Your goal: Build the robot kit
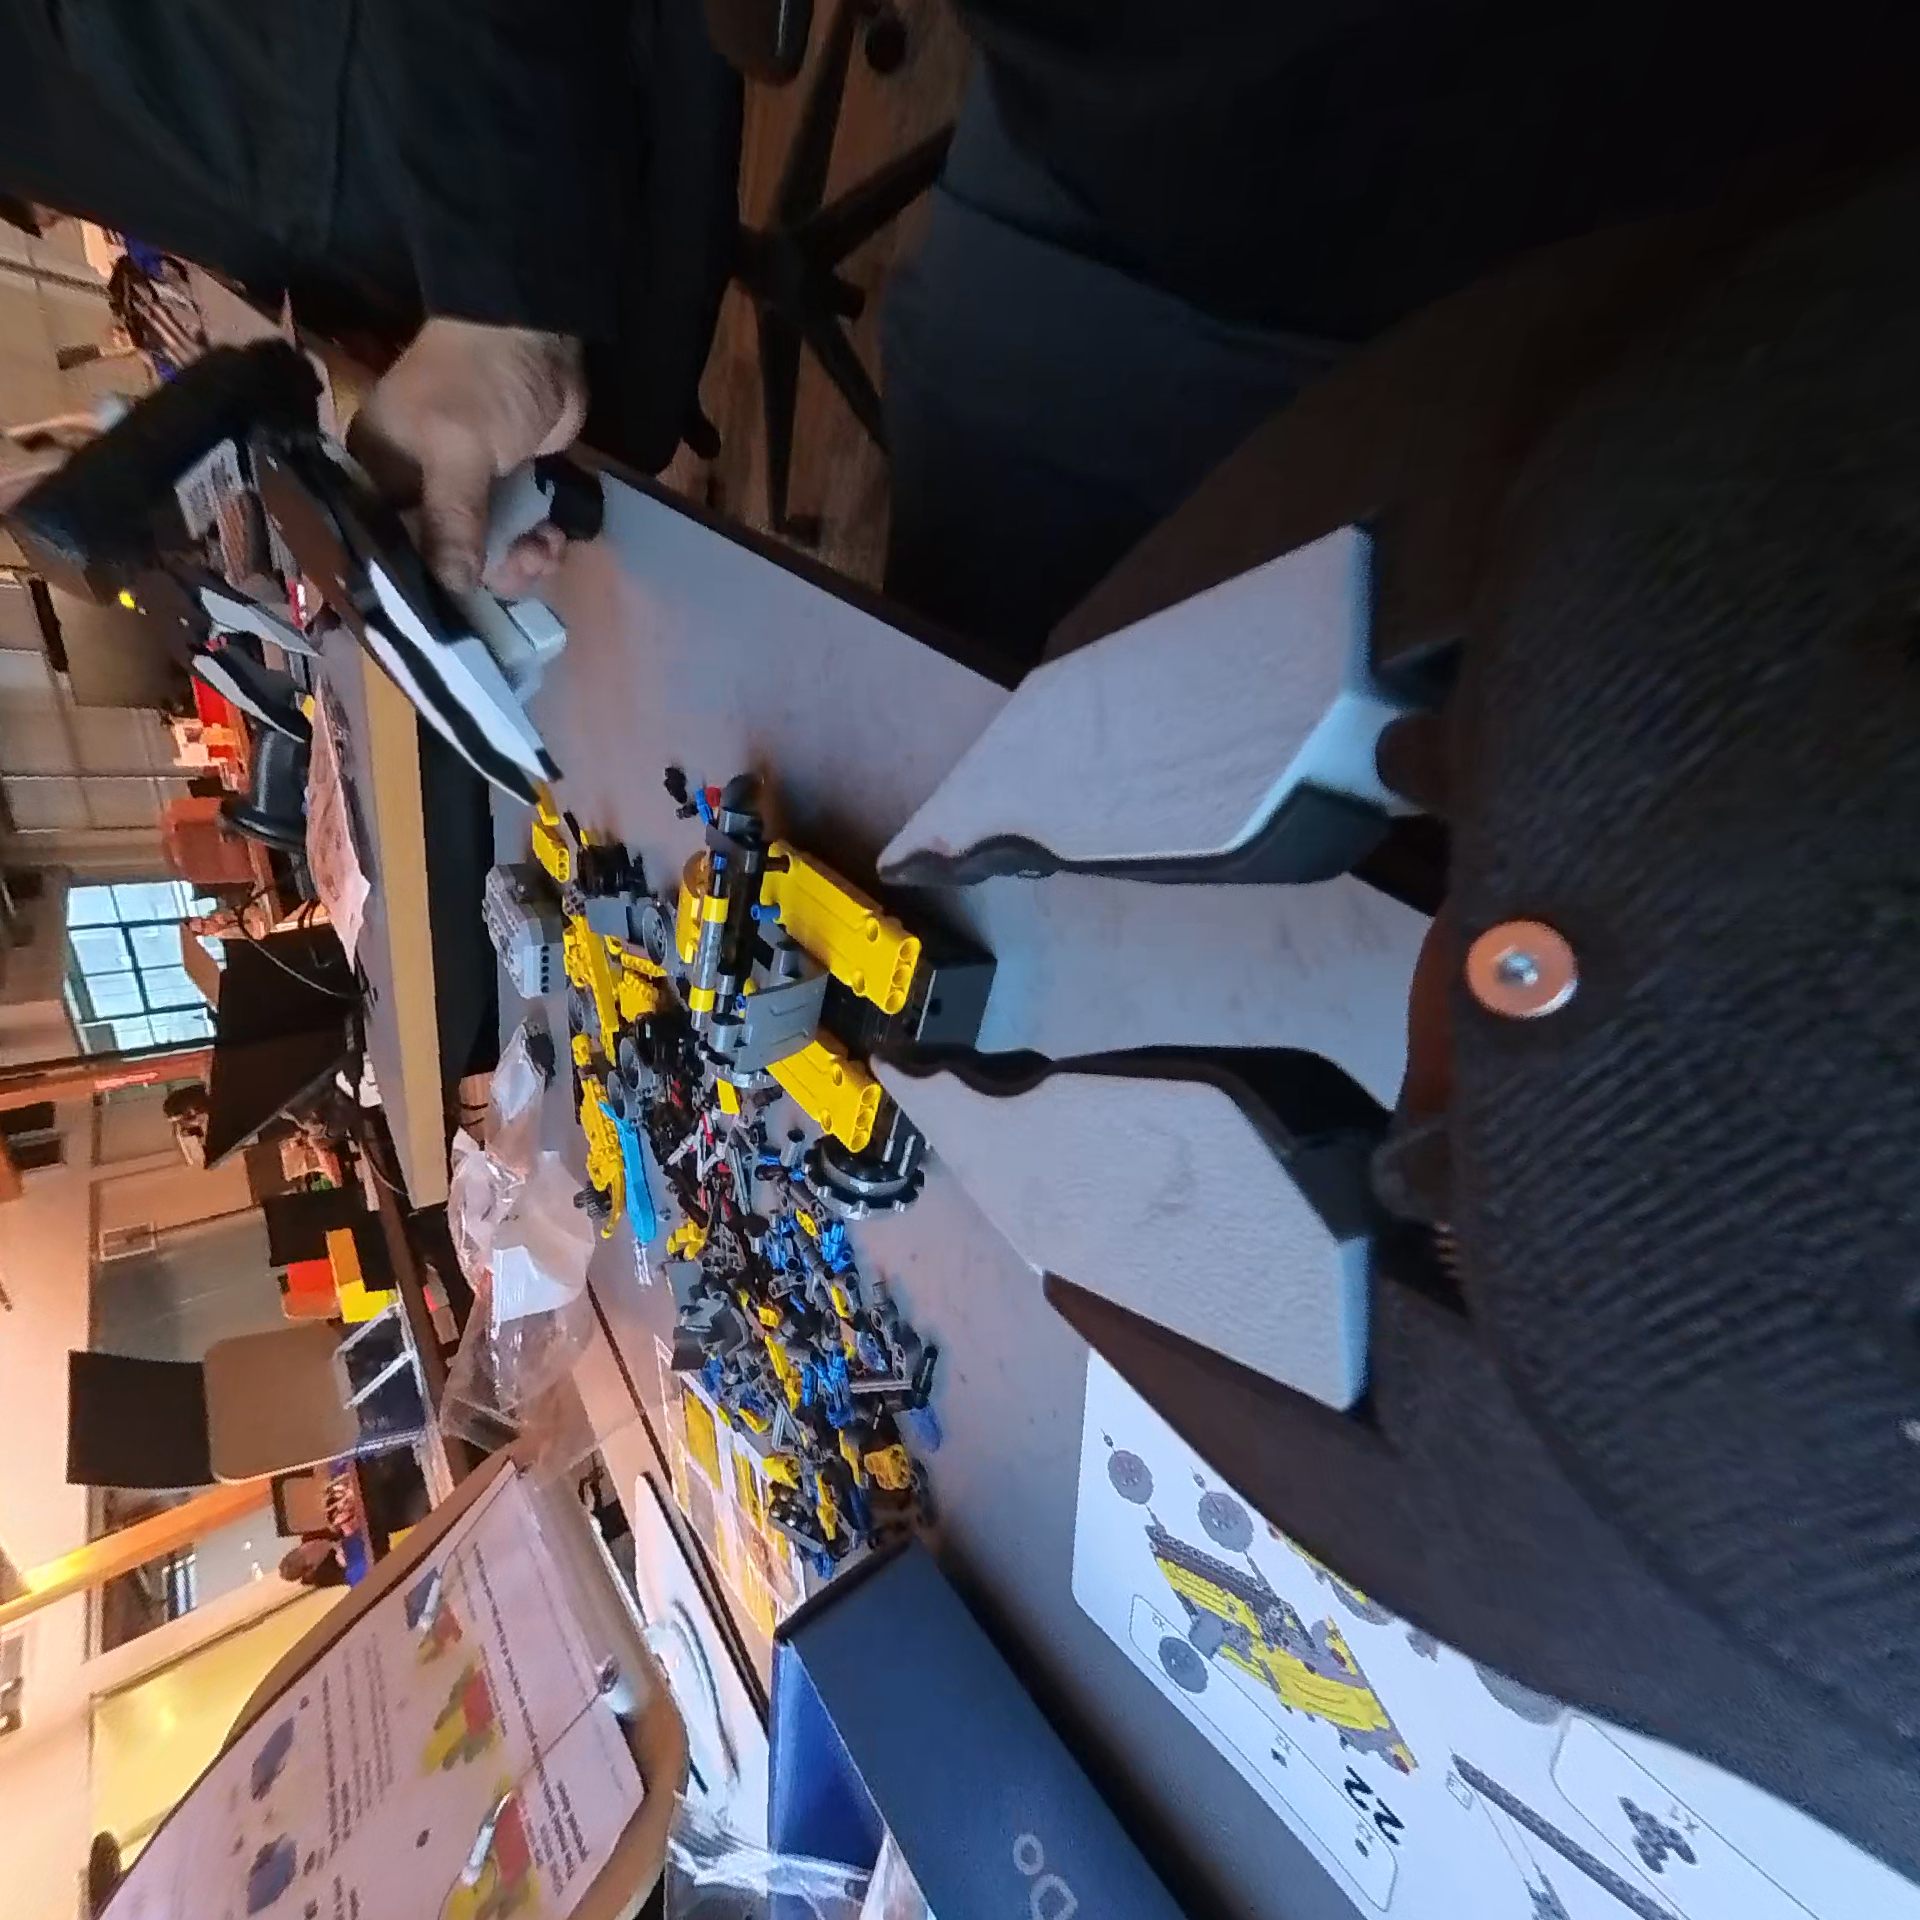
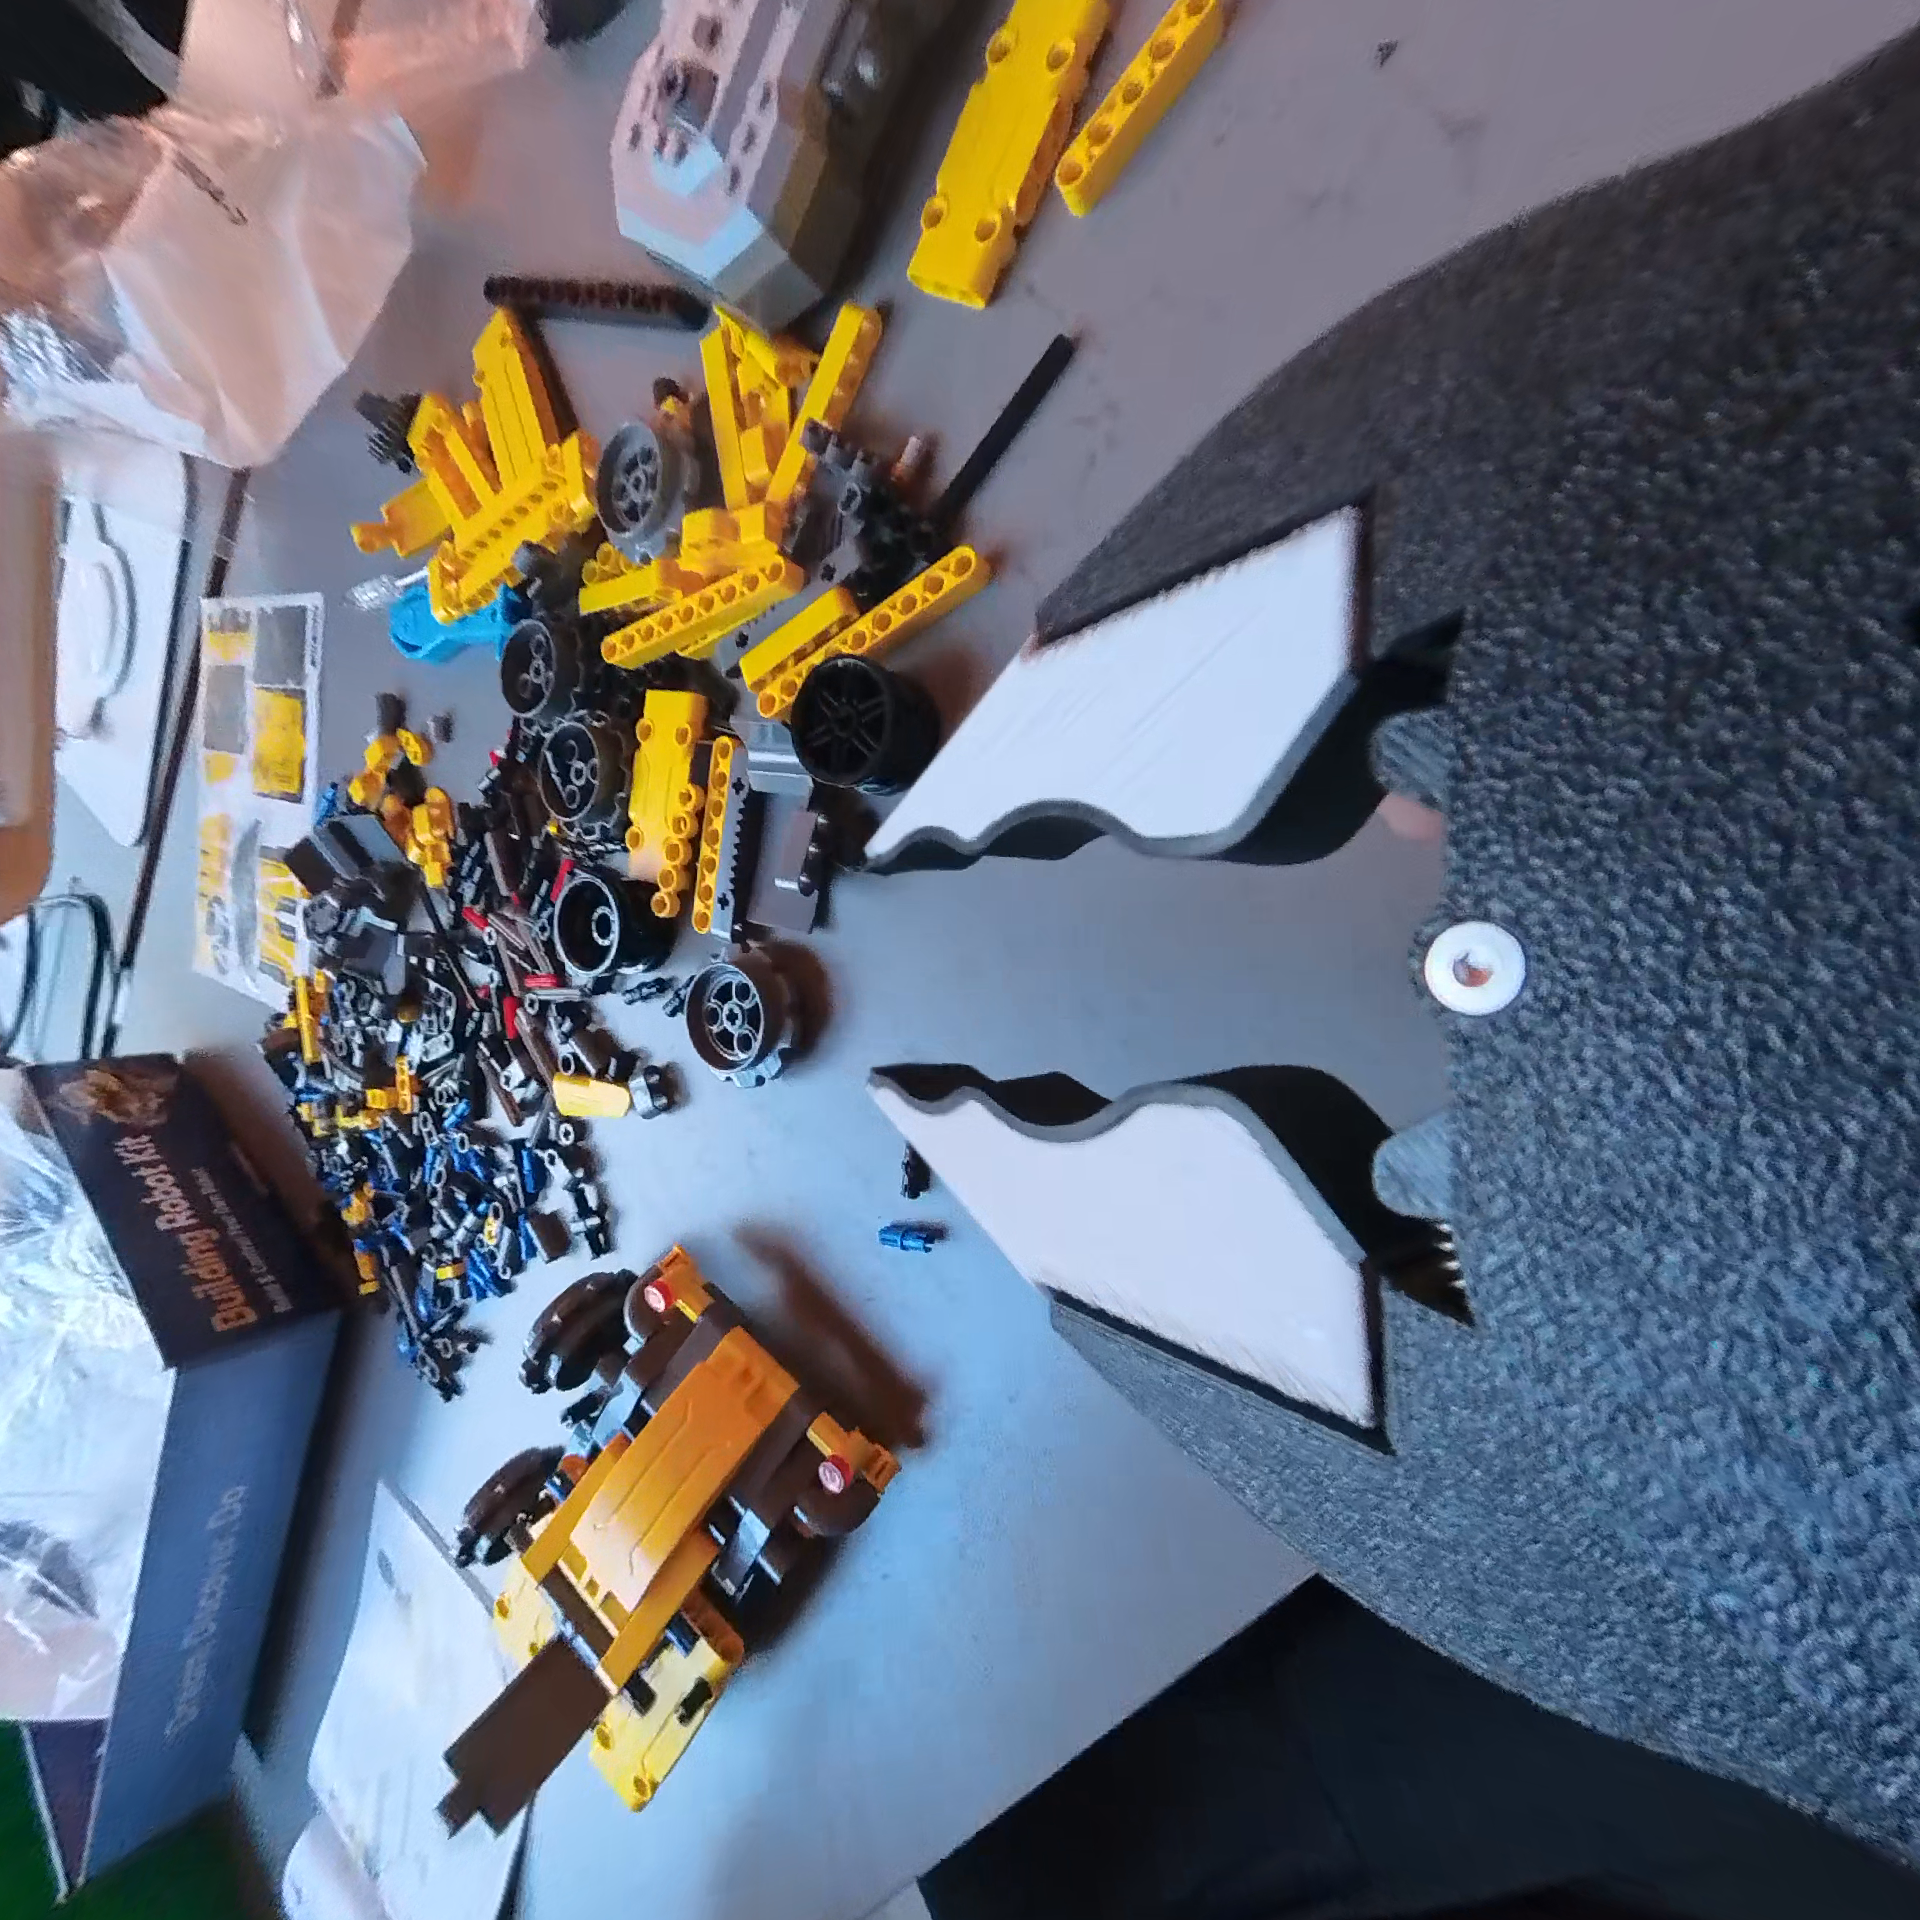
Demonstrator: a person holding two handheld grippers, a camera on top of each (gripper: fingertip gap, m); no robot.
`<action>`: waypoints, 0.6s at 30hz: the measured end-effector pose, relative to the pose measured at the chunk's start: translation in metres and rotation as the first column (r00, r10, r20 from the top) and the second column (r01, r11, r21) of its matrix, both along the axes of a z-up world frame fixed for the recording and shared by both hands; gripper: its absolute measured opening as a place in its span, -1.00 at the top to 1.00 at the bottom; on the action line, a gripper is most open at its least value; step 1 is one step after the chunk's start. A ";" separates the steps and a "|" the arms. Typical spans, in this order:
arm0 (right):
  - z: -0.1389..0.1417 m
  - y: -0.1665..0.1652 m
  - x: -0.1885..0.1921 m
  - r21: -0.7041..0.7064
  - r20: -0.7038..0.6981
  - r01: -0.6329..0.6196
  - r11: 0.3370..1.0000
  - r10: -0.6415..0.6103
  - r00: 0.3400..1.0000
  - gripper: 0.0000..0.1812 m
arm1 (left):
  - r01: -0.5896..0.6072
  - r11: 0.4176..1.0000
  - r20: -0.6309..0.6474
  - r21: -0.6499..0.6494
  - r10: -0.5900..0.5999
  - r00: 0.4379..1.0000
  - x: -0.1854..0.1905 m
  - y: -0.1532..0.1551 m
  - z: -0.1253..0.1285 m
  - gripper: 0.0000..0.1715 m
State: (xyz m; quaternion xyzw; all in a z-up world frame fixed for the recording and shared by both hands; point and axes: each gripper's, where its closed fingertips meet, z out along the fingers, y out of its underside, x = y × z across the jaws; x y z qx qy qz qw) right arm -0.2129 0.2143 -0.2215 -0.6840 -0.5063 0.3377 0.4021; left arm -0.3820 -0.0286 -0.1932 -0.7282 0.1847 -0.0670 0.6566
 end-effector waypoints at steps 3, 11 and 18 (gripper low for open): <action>-0.001 0.002 -0.001 -0.010 0.005 0.005 1.000 -0.005 1.000 0.62 | -0.007 1.000 -0.033 0.028 0.008 0.999 0.002 -0.001 0.000 0.70; 0.000 0.000 -0.001 0.026 0.005 0.003 1.000 -0.003 1.000 0.64 | -0.028 0.999 -0.025 0.021 0.028 0.999 0.000 0.002 -0.001 0.76; -0.004 -0.002 -0.004 0.076 0.044 -0.010 0.997 0.007 0.999 0.60 | -0.036 0.999 0.012 -0.019 0.036 0.999 -0.004 0.005 -0.003 0.75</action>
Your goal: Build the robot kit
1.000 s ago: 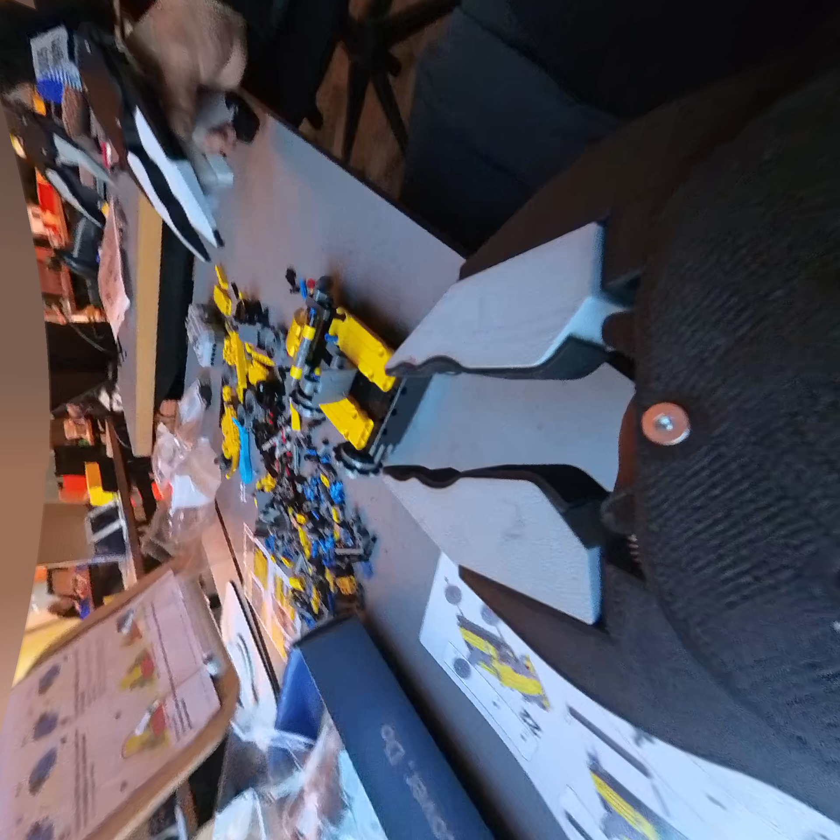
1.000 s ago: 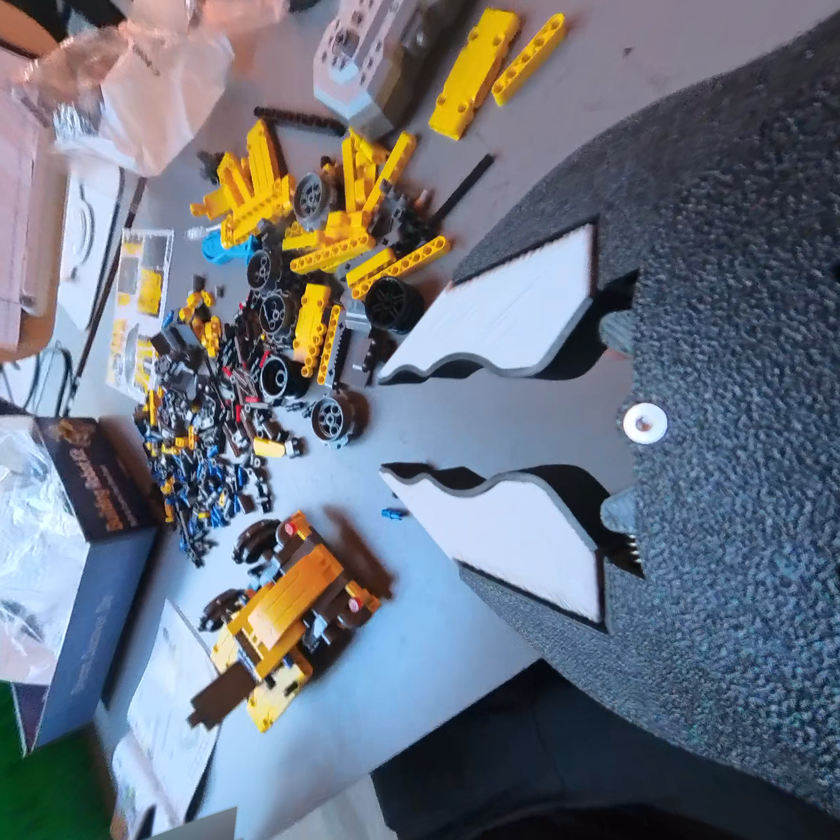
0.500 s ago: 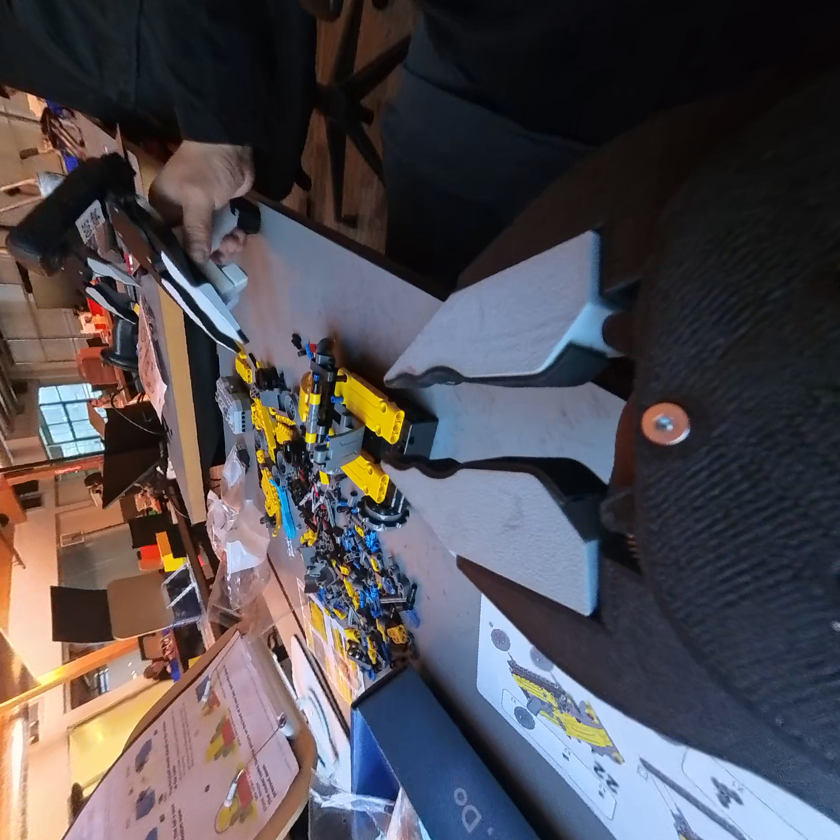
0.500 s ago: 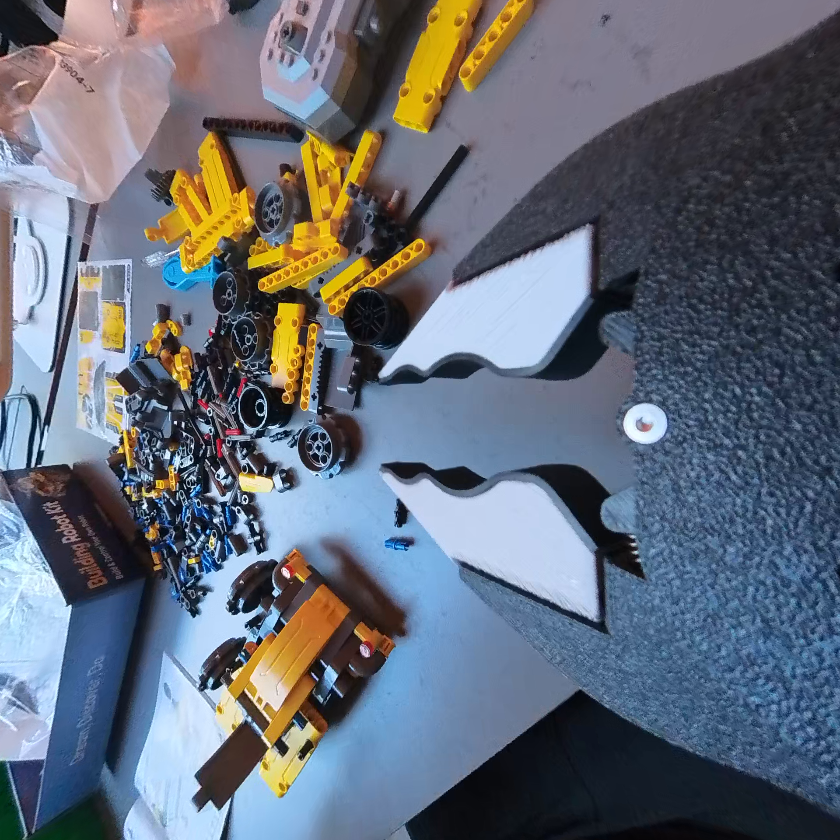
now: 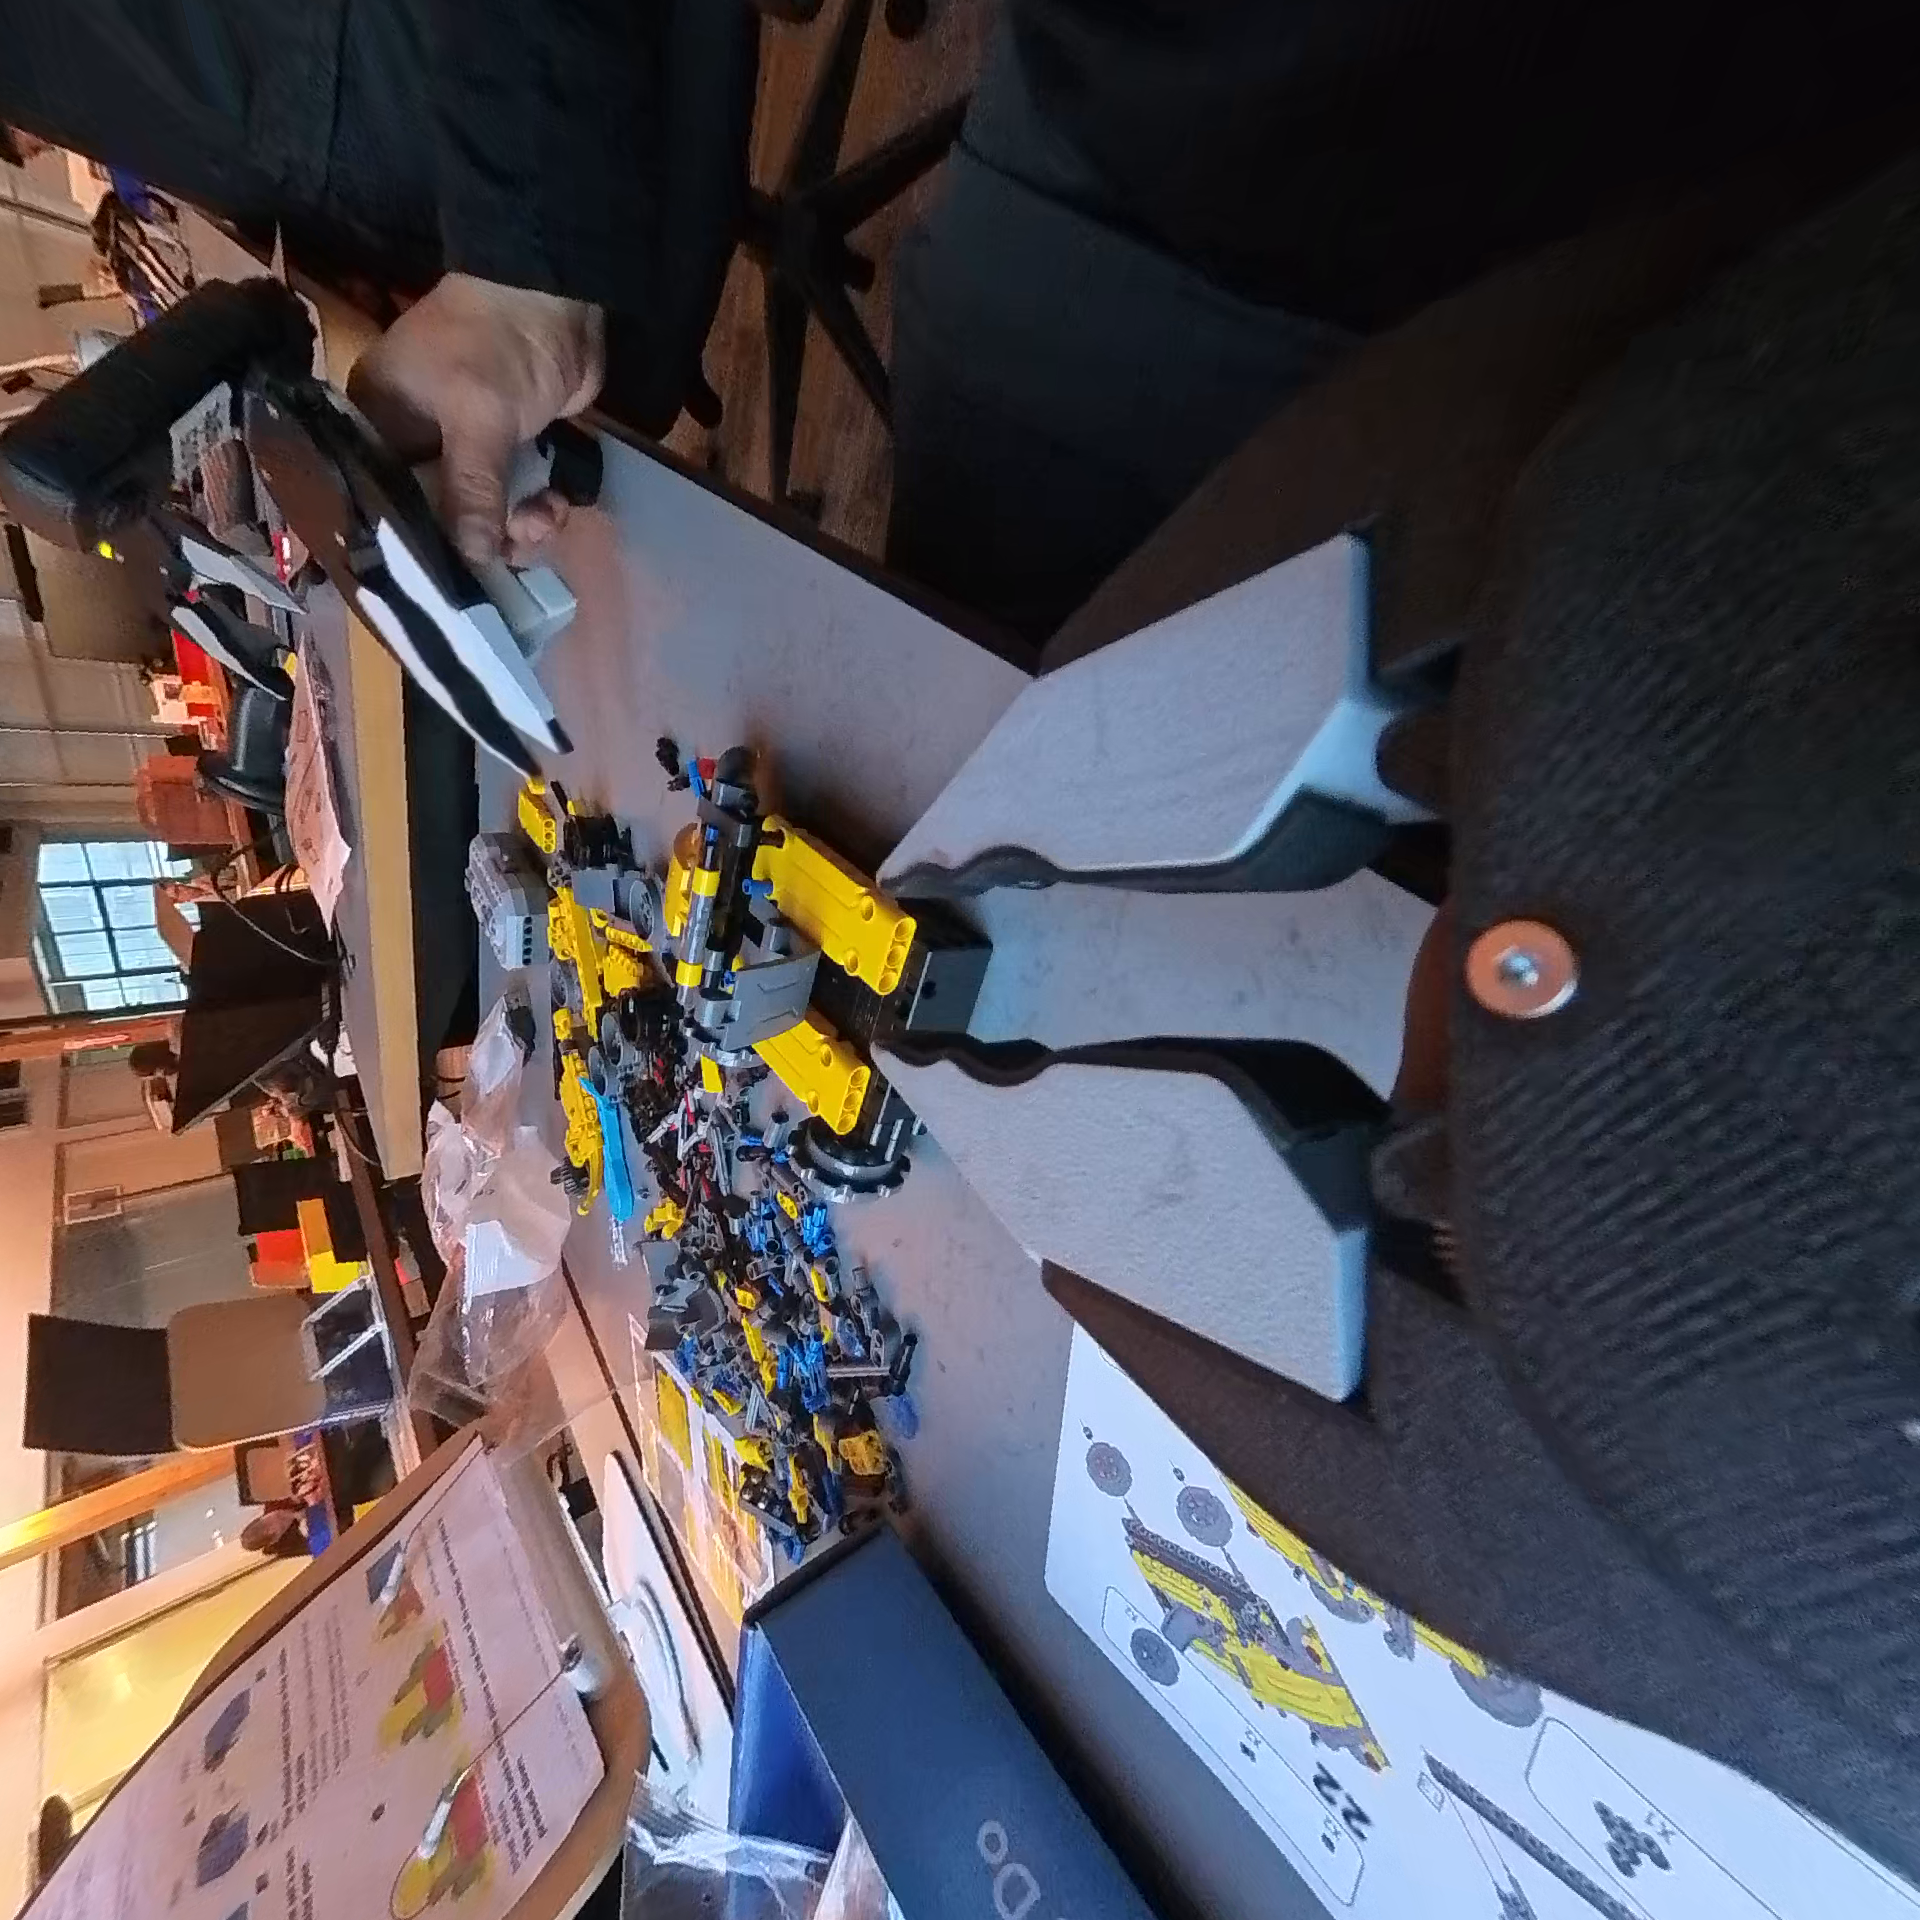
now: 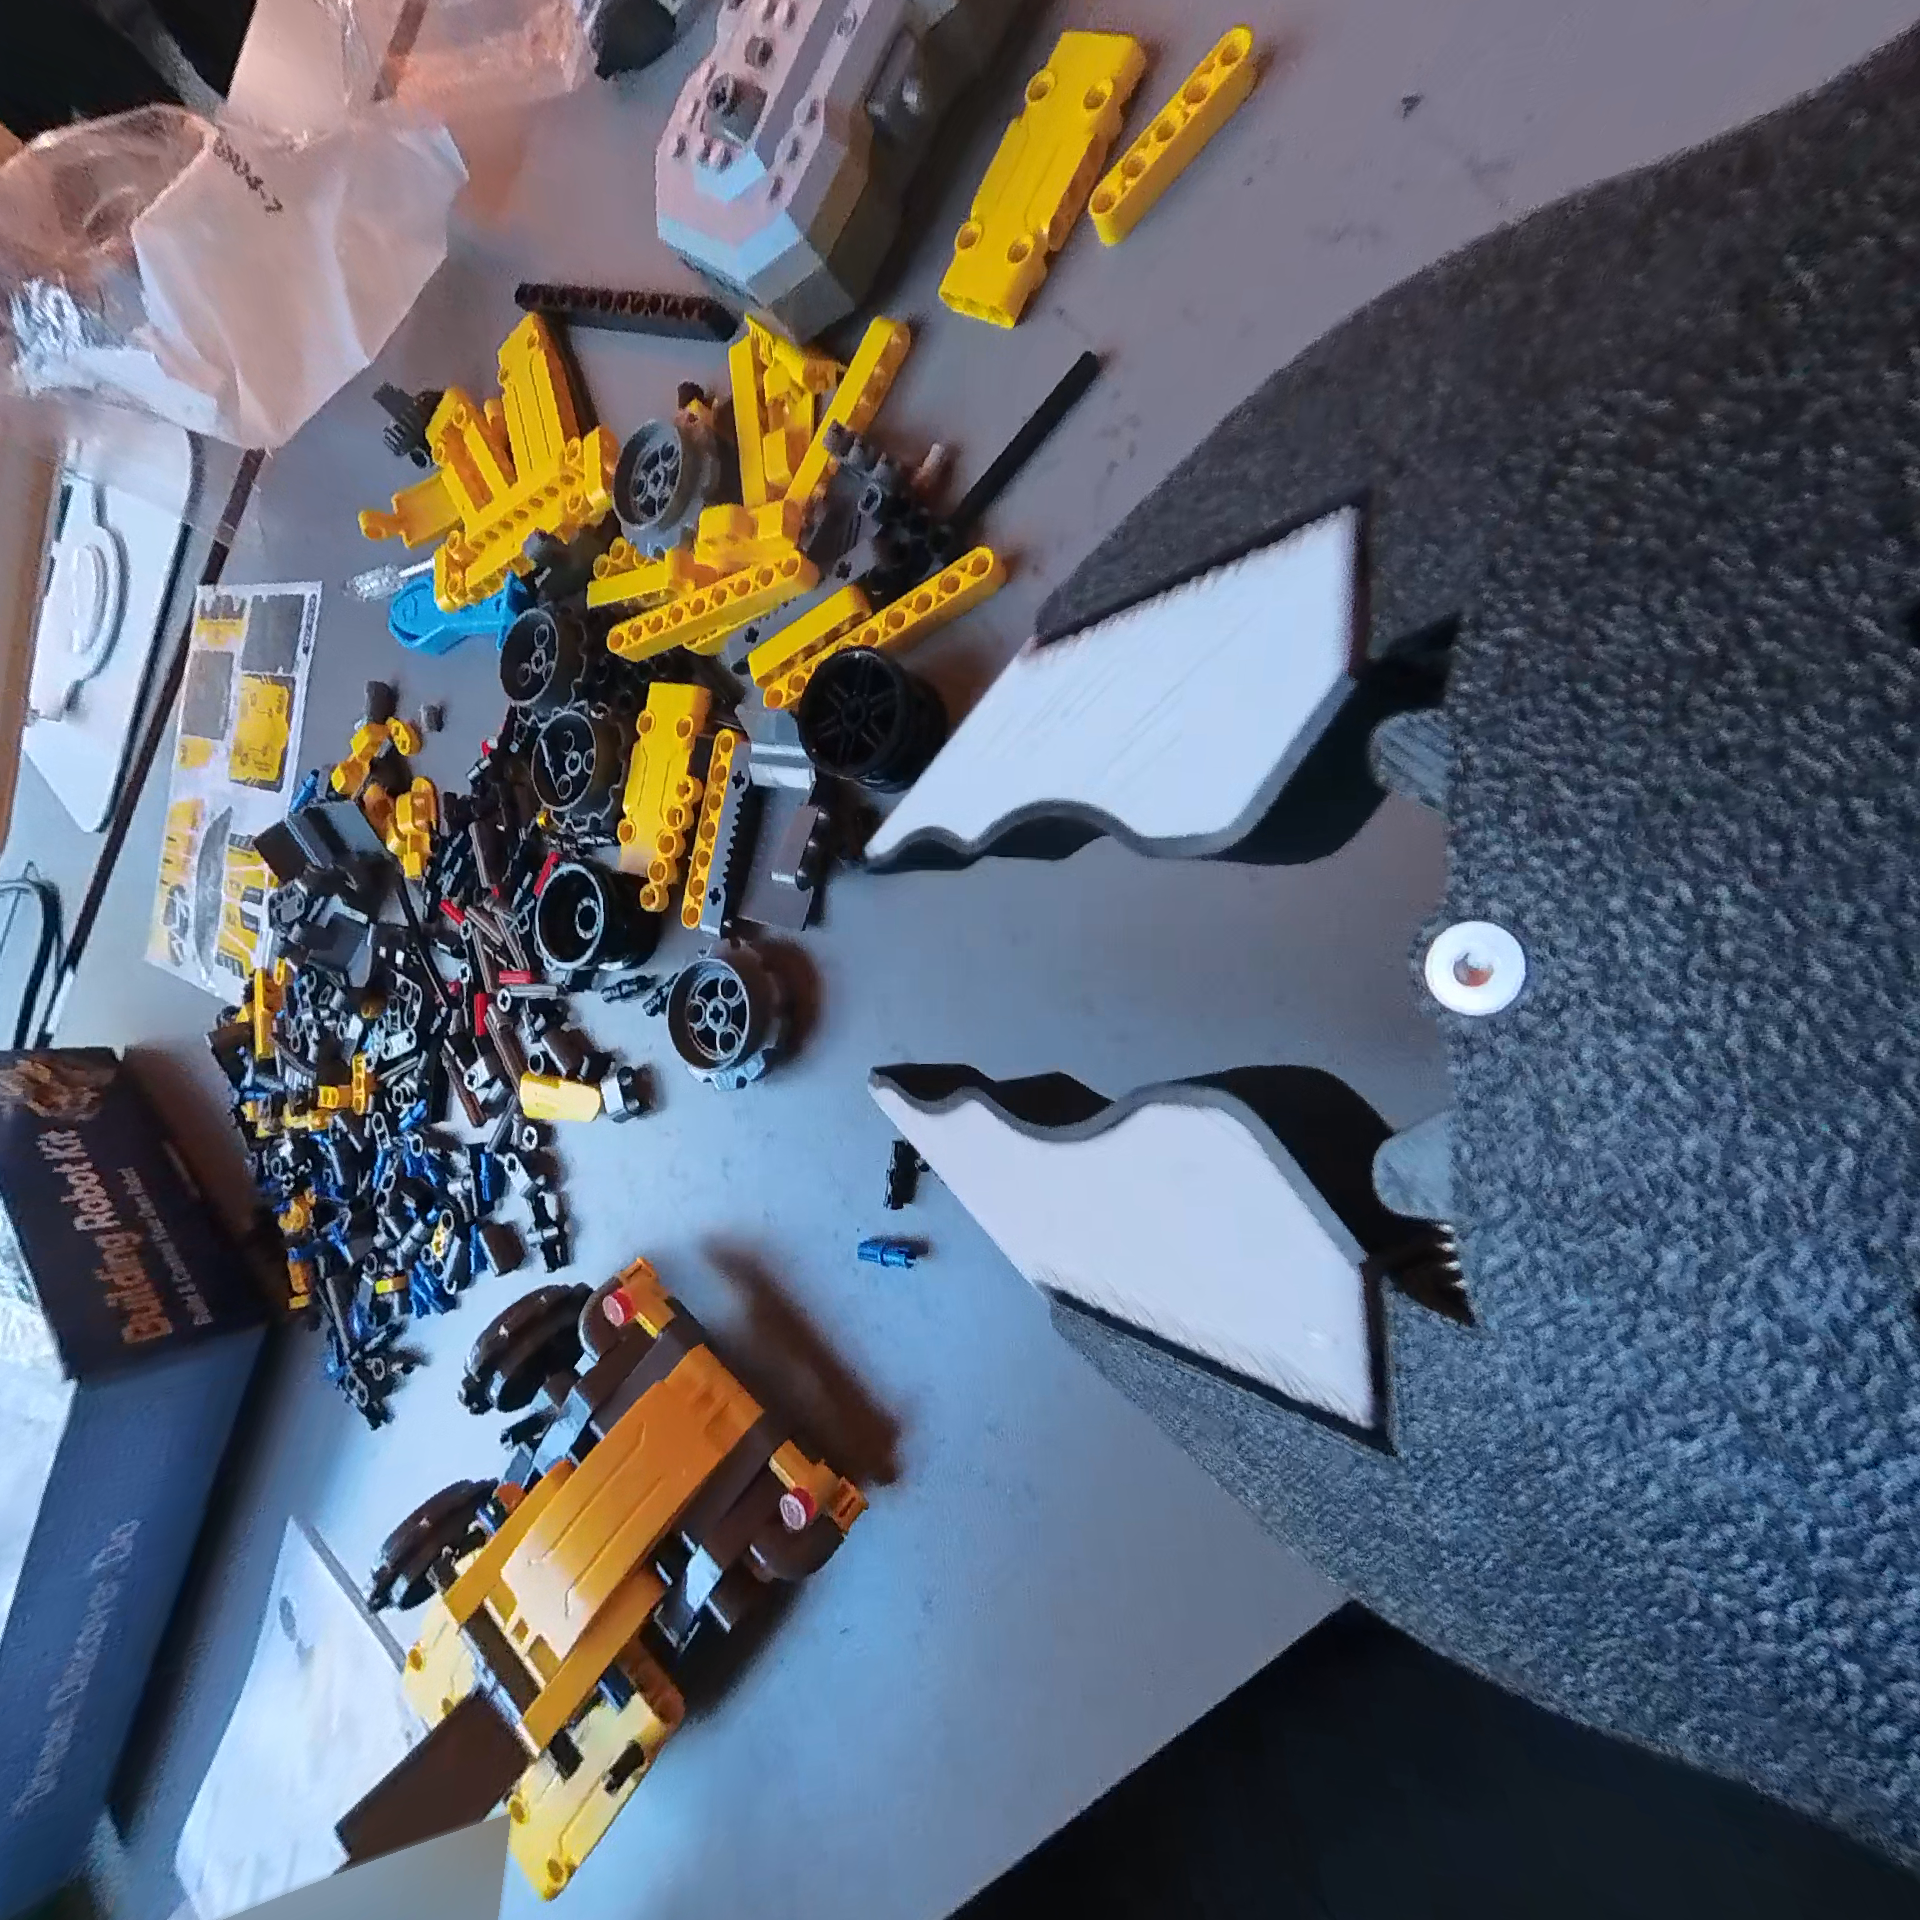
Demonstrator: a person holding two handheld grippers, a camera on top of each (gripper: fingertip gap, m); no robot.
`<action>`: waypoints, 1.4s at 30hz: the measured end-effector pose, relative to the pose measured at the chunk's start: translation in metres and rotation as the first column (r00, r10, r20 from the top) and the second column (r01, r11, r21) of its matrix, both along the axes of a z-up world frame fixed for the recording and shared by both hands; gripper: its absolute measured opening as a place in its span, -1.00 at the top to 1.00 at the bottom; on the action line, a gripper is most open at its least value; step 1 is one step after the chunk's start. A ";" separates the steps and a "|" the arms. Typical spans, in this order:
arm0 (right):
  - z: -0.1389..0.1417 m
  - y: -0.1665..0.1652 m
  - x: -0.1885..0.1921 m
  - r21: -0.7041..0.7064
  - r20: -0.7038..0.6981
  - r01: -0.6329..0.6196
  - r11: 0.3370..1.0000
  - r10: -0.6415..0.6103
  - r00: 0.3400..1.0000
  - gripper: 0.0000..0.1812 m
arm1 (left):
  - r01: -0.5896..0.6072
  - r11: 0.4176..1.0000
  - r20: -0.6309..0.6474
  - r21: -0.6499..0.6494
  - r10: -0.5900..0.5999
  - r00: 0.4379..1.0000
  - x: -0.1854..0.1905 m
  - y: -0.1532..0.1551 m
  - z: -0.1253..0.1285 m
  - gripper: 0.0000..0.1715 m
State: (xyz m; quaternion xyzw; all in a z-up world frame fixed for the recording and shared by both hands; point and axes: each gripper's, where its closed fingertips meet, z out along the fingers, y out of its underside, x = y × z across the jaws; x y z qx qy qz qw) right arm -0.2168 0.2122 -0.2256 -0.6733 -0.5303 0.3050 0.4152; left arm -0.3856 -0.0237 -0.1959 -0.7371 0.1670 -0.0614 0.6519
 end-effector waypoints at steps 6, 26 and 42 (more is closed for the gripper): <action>0.009 0.000 0.002 0.029 -0.049 0.008 1.000 -0.007 0.999 0.55 | -0.013 1.000 0.003 -0.009 0.013 1.000 -0.001 0.002 -0.001 0.76; -0.027 0.106 0.011 -0.139 0.301 0.071 0.988 -0.026 0.953 0.80 | -0.055 0.991 0.117 -0.118 0.069 0.991 -0.013 0.013 -0.006 0.82; -0.038 0.104 0.015 -0.202 0.331 0.129 0.971 -0.056 0.942 0.88 | -0.034 0.994 0.142 -0.106 0.049 0.989 -0.012 0.012 -0.003 0.85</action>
